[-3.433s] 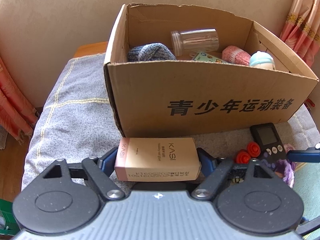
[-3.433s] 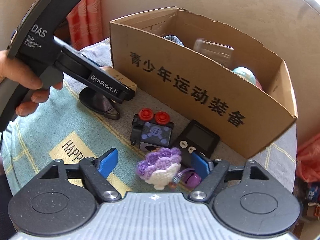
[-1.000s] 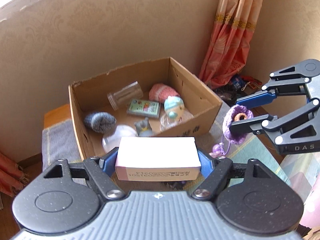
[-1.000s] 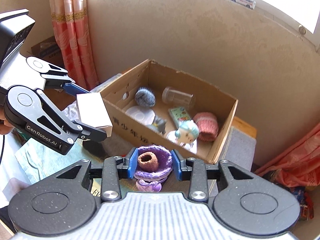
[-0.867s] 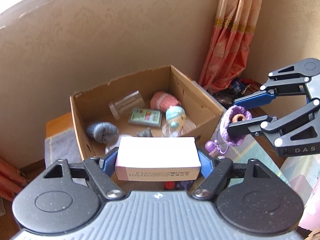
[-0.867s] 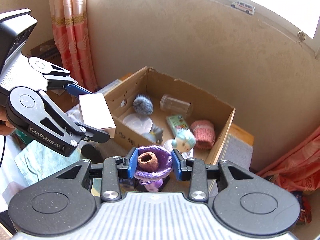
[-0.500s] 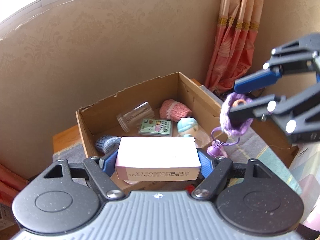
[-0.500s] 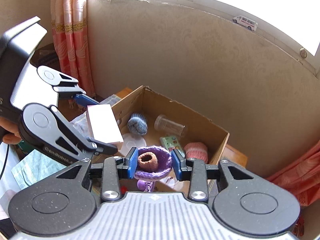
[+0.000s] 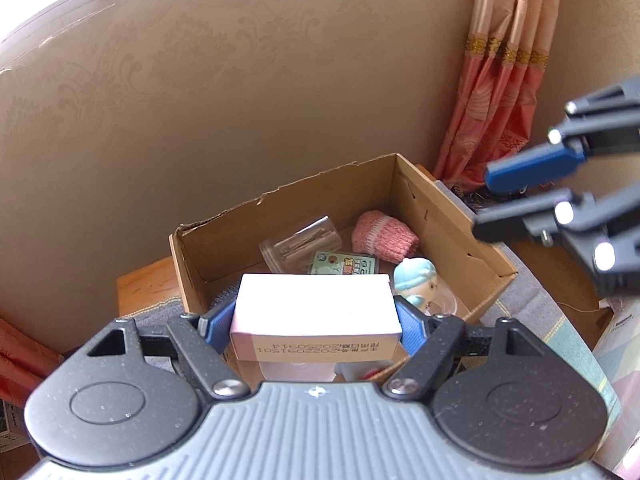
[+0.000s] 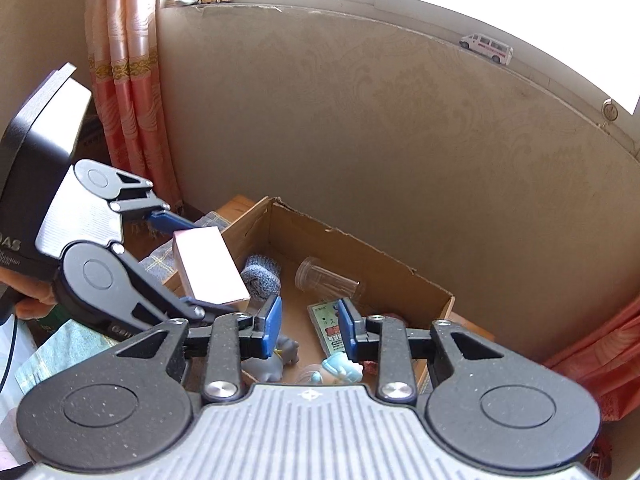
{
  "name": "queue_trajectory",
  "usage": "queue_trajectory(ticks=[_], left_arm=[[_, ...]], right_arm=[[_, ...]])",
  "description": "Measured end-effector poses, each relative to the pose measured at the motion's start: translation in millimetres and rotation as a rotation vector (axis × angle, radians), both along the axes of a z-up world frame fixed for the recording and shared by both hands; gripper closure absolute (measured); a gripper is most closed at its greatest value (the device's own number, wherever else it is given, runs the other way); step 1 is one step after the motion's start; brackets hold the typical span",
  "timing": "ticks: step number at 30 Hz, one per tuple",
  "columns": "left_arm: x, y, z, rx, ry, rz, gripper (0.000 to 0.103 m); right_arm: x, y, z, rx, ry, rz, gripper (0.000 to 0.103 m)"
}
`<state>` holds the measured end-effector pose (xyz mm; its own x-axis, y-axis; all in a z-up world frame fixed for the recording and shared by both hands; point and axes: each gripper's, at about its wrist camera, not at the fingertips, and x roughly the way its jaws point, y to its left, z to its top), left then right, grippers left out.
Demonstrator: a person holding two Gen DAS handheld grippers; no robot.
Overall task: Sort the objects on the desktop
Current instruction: 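Lift and carry the KASI box and crochet flower with both tools over the box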
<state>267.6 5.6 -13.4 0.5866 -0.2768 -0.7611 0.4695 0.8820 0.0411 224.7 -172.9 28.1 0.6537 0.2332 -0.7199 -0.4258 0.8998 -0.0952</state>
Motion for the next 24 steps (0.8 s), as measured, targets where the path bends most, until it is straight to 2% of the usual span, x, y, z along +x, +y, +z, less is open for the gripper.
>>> queue_trajectory(ticks=[7, 14, 19, 24], left_arm=[[14, -3, -13, -0.02, 0.034, 0.015, 0.024], [19, -6, -27, 0.001, 0.072, 0.026, 0.024], [19, -4, -27, 0.01, 0.076, 0.032, 0.024], [22, -5, -27, 0.016, 0.079, 0.039, 0.024]], right_arm=[[-6, -6, -27, 0.016, 0.074, -0.023, 0.065], [-14, -5, -41, 0.009, 0.118, -0.007, 0.064], [-19, -2, -47, 0.046, 0.158, 0.018, 0.057], [-31, 5, -69, 0.052, 0.216, 0.04, 0.05]])
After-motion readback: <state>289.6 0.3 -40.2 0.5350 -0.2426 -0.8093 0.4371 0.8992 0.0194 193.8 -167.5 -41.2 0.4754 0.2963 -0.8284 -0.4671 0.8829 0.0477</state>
